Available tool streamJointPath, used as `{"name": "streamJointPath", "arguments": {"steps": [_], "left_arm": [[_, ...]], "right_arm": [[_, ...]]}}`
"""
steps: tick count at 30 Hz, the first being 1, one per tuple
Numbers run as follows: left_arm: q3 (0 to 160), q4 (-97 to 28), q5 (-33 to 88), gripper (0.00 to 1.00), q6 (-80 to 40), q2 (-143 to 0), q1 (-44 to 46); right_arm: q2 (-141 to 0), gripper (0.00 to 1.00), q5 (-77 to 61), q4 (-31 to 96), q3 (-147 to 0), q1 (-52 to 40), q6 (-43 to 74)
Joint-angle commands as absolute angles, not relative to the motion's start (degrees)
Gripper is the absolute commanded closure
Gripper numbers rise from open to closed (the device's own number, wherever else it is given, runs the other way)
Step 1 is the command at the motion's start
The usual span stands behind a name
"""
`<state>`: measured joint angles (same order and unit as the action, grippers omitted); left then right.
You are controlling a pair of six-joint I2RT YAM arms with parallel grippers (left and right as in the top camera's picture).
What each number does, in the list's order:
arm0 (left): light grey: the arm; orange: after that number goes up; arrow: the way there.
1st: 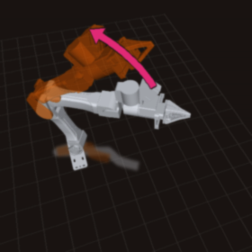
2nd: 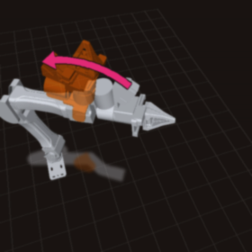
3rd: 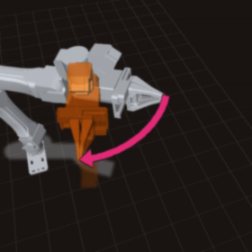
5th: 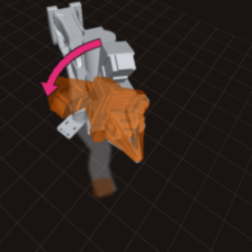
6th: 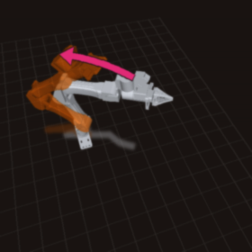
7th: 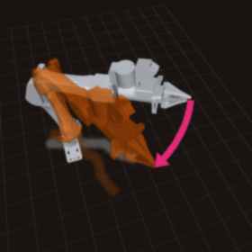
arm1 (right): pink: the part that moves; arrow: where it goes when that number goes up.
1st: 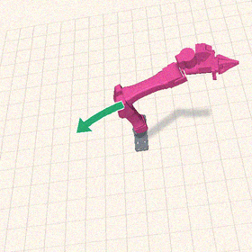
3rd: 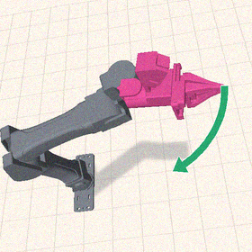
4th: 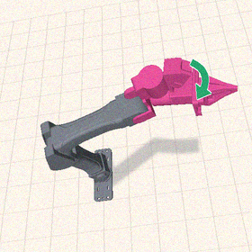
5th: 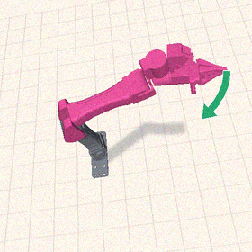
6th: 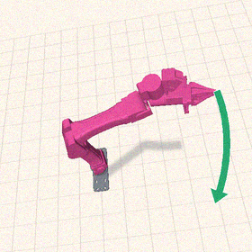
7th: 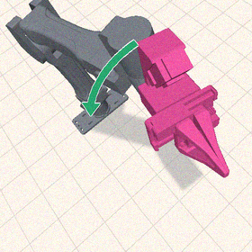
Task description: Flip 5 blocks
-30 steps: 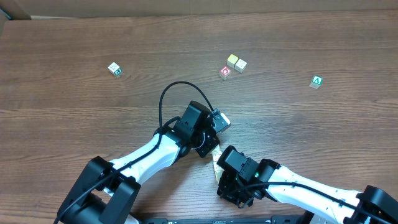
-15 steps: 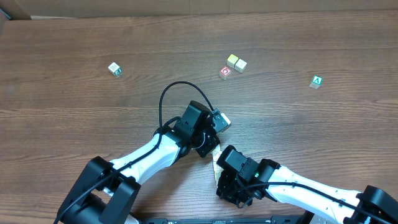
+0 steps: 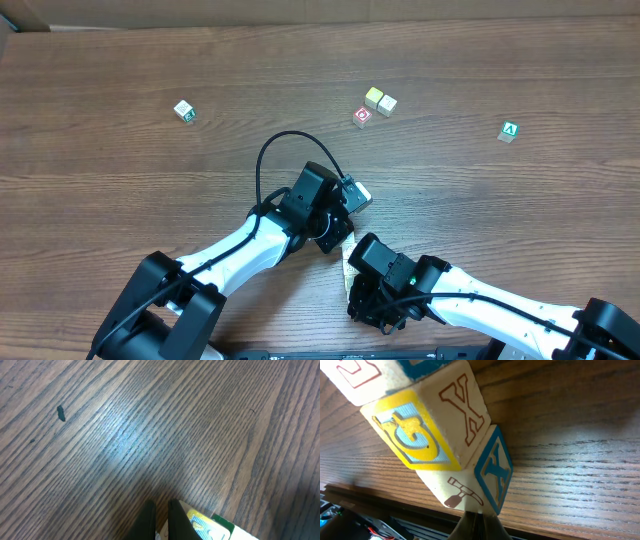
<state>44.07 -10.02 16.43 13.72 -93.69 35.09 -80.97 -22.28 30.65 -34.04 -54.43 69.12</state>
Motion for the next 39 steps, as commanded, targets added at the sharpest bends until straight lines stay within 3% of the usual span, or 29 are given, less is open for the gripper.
{"name": "streamJointPath", "arguments": {"steps": [1,39], "left_arm": [[43.59,-11.31,20.58,0.96,13.74,-94.39,35.70],[43.62,-11.33,20.40,0.95,15.25,-94.39,35.68]], "right_arm": [[-81.19,0.96,-19.40,29.61,-34.28,-54.06,68.23],[-81.19,0.96,-21.06,28.80,-34.28,-54.06,64.64]]}}
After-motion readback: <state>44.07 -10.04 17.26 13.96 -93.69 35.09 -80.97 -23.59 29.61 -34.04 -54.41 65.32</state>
